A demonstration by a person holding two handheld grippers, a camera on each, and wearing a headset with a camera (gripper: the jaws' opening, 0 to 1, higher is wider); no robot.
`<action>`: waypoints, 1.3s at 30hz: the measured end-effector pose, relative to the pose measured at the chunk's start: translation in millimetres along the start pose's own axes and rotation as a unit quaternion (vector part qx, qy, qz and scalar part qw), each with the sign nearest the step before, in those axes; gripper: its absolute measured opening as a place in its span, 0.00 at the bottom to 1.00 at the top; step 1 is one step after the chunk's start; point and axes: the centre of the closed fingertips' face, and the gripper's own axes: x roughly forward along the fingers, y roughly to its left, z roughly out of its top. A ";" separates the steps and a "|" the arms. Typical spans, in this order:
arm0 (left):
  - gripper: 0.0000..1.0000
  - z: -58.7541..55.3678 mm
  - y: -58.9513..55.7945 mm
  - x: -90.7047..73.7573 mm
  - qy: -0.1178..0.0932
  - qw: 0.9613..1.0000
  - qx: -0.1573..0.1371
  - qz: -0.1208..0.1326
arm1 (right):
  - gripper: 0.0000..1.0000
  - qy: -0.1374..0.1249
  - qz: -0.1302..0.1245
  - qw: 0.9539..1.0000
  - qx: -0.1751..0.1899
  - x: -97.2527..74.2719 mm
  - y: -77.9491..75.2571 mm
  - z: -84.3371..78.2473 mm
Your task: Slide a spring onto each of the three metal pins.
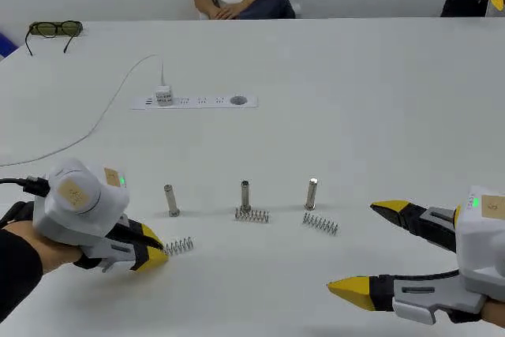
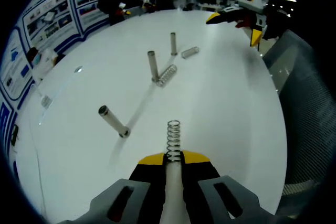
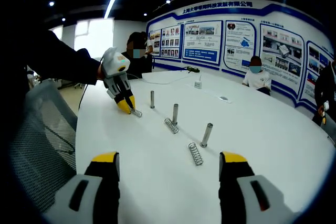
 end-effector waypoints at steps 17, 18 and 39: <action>0.10 46.5 -31.2 -2.6 -0.054 0.998 0.026 -0.029 | 0.59 -0.004 0.054 0.998 0.011 9.5 16.7 19.9; 0.10 50.3 -33.8 -2.4 -0.057 0.997 0.029 -0.032 | 0.57 -0.005 0.060 0.998 0.008 11.0 18.7 22.3; 0.10 84.5 -59.9 -4.2 -0.101 0.991 0.060 -0.060 | 0.31 0.001 0.142 0.990 -0.026 38.5 48.4 40.1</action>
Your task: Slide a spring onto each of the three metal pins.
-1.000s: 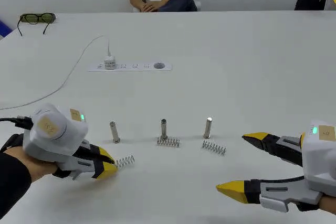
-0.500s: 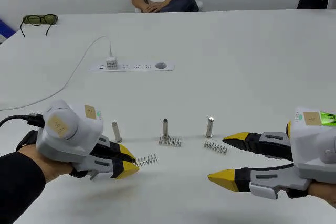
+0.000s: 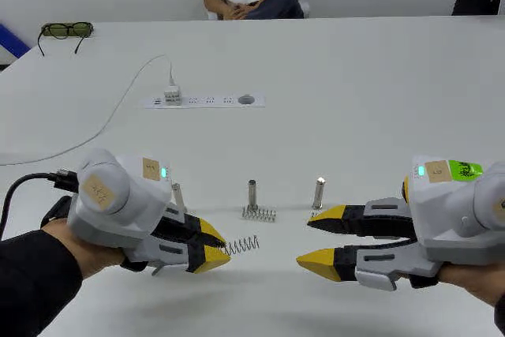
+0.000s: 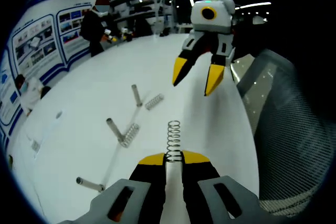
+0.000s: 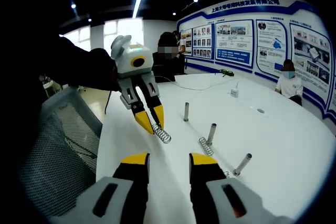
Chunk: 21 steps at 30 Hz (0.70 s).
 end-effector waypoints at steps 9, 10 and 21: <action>0.10 16.1 -11.1 0.4 -0.017 1.000 0.016 -0.009 | 0.29 0.000 0.024 1.000 -0.003 13.4 6.6 8.6; 0.10 17.7 -11.9 0.3 -0.019 1.000 0.017 -0.010 | 0.28 0.000 0.025 1.000 -0.003 14.1 7.6 8.9; 0.10 36.9 -23.1 0.8 -0.039 0.998 0.039 -0.021 | 0.24 0.001 0.037 0.999 0.003 15.2 14.1 9.3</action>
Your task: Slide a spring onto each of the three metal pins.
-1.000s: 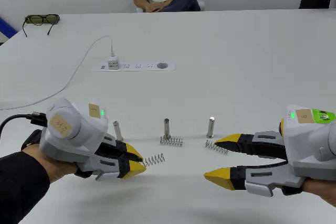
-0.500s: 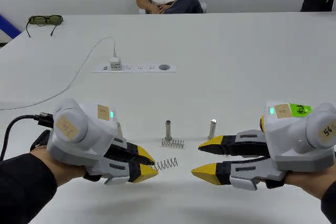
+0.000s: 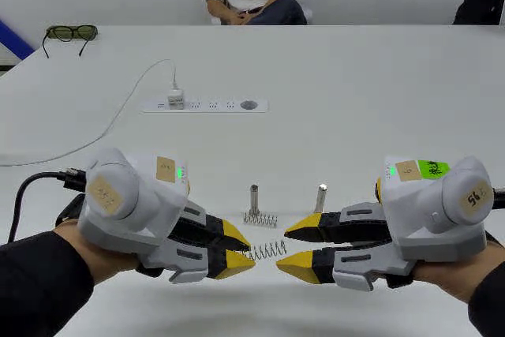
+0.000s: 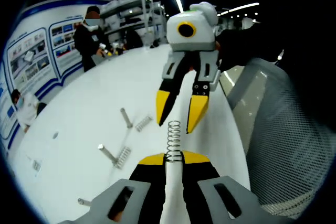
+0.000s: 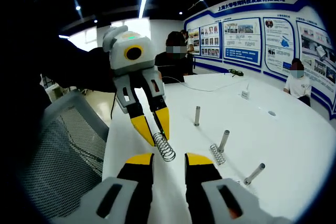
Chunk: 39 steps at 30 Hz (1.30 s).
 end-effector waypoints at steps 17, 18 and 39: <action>0.10 10.3 -4.4 0.5 -0.009 1.000 0.013 -0.003 | 0.14 -0.009 0.015 1.000 0.013 -2.3 6.2 2.5; 0.10 9.9 -4.3 0.6 -0.009 1.000 0.013 -0.002 | 0.14 -0.012 0.017 1.000 0.016 -2.7 6.9 3.8; 0.09 10.4 -3.4 2.3 -0.020 1.000 -0.003 0.003 | 0.12 -0.045 0.024 0.999 -0.008 2.2 14.2 37.9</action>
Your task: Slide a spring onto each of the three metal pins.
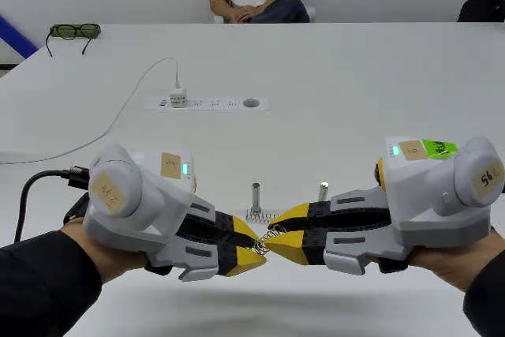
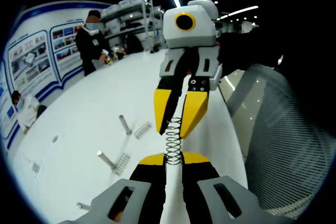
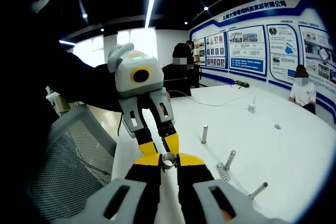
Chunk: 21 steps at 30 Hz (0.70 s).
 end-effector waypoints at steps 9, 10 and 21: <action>0.10 0.5 0.9 -1.8 -0.011 1.000 -0.010 0.007 | 0.12 0.000 0.003 1.000 -0.009 8.4 0.8 8.0; 0.10 0.6 1.5 -2.1 -0.013 1.000 -0.011 0.009 | 0.12 0.000 0.002 1.000 -0.011 9.3 0.6 8.9; 0.10 -2.8 10.6 -11.9 -0.033 0.998 -0.034 0.039 | 0.12 0.007 0.006 1.000 -0.018 22.9 -2.2 17.2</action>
